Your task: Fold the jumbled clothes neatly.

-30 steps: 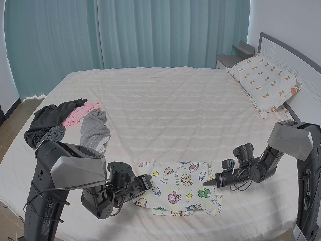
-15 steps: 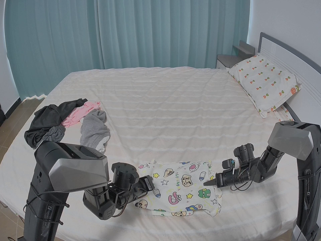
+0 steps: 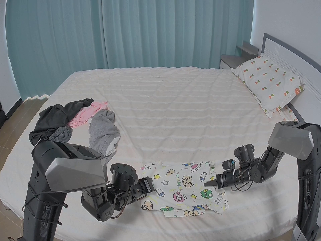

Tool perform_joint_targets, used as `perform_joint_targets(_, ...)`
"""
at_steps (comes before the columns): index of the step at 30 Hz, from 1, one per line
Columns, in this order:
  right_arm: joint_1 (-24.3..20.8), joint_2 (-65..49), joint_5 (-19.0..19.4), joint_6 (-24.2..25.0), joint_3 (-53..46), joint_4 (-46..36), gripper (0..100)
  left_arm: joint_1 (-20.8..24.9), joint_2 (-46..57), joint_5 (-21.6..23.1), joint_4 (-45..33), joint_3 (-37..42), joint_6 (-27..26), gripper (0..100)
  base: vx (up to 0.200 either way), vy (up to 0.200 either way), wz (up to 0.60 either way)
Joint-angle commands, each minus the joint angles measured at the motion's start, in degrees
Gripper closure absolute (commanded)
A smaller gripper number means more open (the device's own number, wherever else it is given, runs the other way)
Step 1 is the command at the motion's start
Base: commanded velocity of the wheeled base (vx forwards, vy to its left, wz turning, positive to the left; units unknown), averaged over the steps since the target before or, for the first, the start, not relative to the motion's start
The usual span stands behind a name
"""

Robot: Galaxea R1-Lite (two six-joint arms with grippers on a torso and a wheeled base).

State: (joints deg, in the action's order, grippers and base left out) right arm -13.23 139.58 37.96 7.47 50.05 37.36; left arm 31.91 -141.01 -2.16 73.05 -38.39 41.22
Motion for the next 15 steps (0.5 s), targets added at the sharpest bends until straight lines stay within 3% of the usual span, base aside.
perform_joint_targets(1,-0.04,-0.19,0.01,-0.27,-0.84,1.22,100,-0.01,0.21,-0.13,0.08,0.07,0.00,100,0.000,0.200,0.00)
perform_joint_targets(15,-0.22,-0.10,0.10,0.00,-2.86,6.49,100,-0.01,0.47,-0.83,0.34,0.60,0.27,100,0.000,0.200,0.00)
